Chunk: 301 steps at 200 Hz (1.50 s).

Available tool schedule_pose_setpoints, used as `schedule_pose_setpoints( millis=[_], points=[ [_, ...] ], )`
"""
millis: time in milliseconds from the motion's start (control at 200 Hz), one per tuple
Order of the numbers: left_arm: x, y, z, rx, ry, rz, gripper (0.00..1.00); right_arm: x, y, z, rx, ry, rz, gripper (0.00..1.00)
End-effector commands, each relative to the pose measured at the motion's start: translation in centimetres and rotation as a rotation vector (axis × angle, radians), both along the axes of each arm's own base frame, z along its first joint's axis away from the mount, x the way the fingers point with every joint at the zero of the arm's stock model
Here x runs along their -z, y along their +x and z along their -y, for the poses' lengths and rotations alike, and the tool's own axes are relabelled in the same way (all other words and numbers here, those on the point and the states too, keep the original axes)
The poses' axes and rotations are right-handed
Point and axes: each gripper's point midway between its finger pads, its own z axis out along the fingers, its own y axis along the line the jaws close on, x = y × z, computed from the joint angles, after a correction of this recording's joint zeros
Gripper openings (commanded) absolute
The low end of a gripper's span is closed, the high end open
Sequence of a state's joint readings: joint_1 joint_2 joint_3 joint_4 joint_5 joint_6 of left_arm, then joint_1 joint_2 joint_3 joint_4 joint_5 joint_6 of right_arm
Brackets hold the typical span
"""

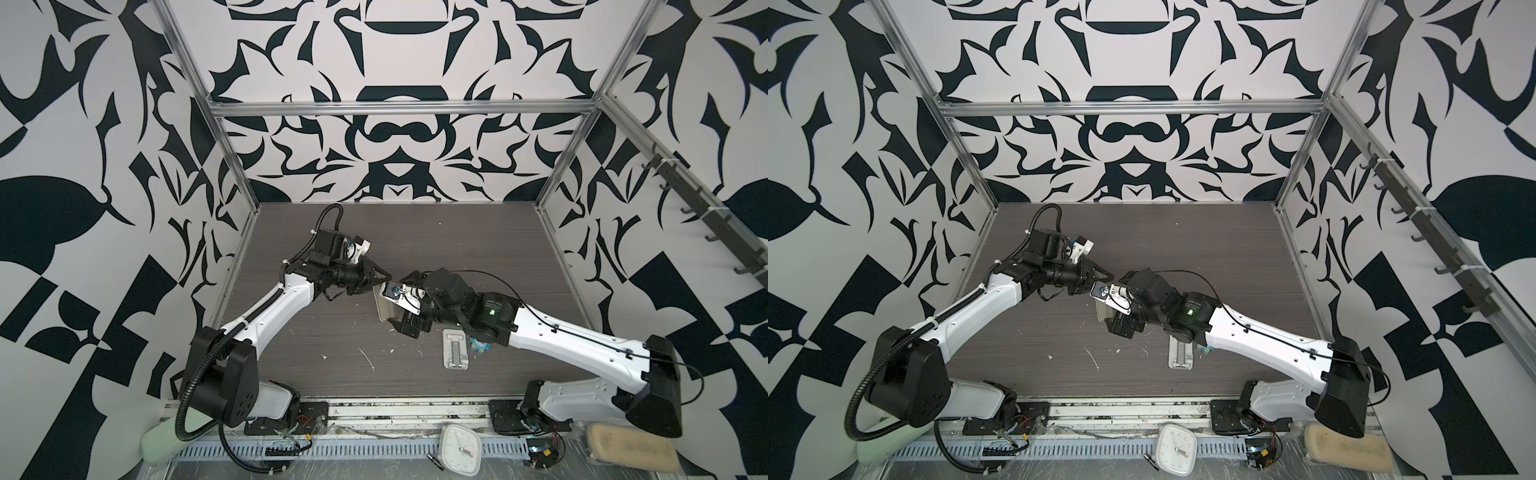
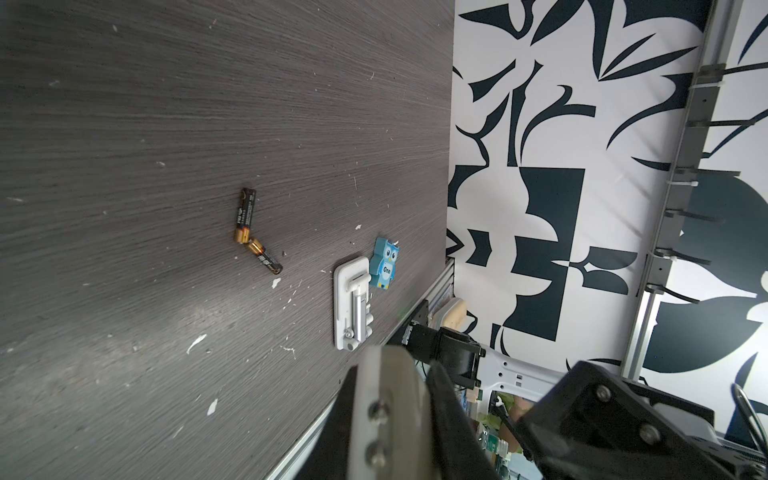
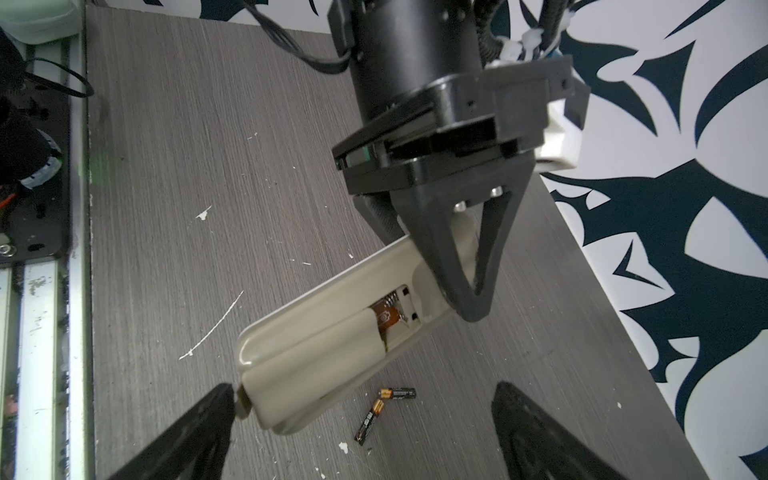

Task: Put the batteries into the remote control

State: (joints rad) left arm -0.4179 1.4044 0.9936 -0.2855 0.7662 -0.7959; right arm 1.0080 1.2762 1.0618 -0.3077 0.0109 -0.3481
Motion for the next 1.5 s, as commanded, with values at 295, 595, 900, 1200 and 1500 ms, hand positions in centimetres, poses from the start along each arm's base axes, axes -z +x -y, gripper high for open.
schedule_pose_setpoints(
  millis=[295,595,900,1200,1500],
  points=[
    [-1.0,-0.3,0.0,-0.006,-0.035,0.014,0.00,-1.6,0.6,-0.2,0.009,0.092,-0.120,1.00],
    [-1.2,0.0,0.0,-0.022,-0.044,0.021,0.00,-1.1,-0.3,-0.8,-0.040,0.095,-0.172,0.97],
    [-1.5,0.3,0.1,-0.035,-0.054,0.035,0.00,-1.0,-0.2,-0.9,-0.042,0.099,-0.204,0.90],
    [-1.5,0.3,0.1,-0.035,-0.059,0.022,0.00,-0.4,0.0,-0.7,-0.039,0.077,-0.203,0.80],
    [-1.9,0.3,0.3,-0.034,-0.083,0.027,0.00,-0.3,0.0,-0.8,-0.046,0.065,-0.200,0.64]
  ],
)
